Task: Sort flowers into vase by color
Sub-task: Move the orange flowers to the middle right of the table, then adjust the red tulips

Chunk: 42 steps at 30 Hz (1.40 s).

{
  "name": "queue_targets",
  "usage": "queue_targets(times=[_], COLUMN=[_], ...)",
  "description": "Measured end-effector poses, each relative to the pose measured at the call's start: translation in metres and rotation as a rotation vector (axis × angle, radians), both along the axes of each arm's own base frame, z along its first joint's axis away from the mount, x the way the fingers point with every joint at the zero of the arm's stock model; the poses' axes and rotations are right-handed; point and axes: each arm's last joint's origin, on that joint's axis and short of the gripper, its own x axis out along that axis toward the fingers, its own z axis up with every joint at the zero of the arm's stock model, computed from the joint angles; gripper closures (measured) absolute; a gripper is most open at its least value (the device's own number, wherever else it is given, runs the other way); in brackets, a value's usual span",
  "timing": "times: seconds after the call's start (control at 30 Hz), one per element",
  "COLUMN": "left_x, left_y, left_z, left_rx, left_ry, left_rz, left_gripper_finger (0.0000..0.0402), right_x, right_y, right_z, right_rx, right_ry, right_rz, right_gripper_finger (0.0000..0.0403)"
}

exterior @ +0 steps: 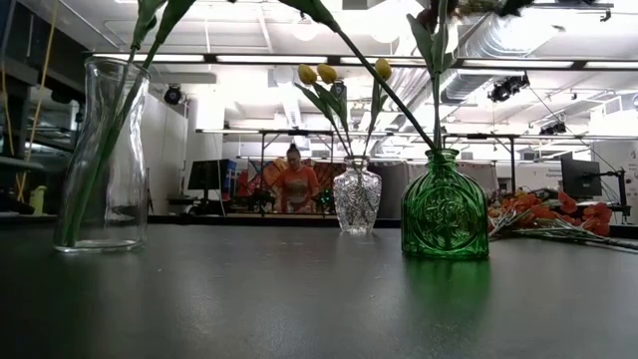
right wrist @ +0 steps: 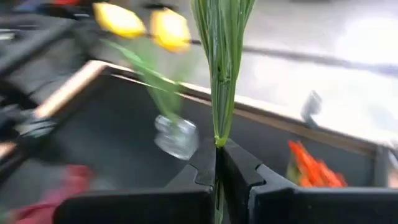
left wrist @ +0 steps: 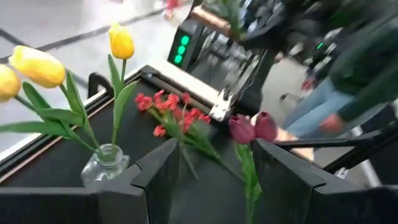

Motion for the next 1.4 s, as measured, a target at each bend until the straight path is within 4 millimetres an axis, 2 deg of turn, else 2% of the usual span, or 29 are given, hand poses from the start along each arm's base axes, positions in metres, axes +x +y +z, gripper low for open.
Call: queue_targets(times=[0.17,0.33,0.5,0.6,0.7,0.8,0.9,1.13,1.27,1.4], left_x=[-0.034,-0.067,-0.089,-0.098,-0.103,-0.108,-0.114,-0.131,-0.146,-0.157], left_y=[-0.009,-0.013,-0.018,-0.021,-0.021,-0.022,-0.023,-0.026,-0.027,-0.027], left_z=[-0.017,-0.024,-0.023,-0.019,-0.017,-0.015,-0.013,-0.007,-0.003,-0.001], left_rx=[-0.063,-0.121,-0.133,-0.097,-0.071,-0.065,-0.044,-0.019,0.024,0.038], left_ry=[-0.193,-0.377,-0.439,-0.457,-0.465,-0.475,-0.475,-0.513,-0.537,-0.552], left_rz=[0.023,0.047,0.035,0.018,0.011,0.010,0.006,-0.043,-0.044,-0.030], left_gripper_finger=[0.0208,0.0208,0.0208,0.0208,0.0208,0.0208,0.0209,0.0209,0.0209,0.0209], right_x=[-0.009,-0.004,0.006,0.010,0.009,0.008,0.010,0.014,0.013,0.005], right_y=[-0.001,0.000,0.004,0.005,0.005,0.005,0.005,0.007,0.006,0.002], right_z=[-0.049,-0.121,-0.182,-0.206,-0.219,-0.221,-0.217,-0.196,-0.167,-0.121], right_rx=[0.158,0.352,0.512,0.554,0.553,0.562,0.571,0.582,0.550,0.429], right_ry=[-0.002,-0.035,-0.109,-0.148,-0.128,-0.122,-0.125,-0.100,-0.075,-0.084], right_rz=[-0.172,-0.290,-0.349,-0.384,-0.435,-0.470,-0.462,-0.397,-0.377,-0.363], right_gripper_finger=[0.0403,0.0403,0.0403,0.0403,0.0403,0.0400,0.0377,0.0253,0.0196,0.0176])
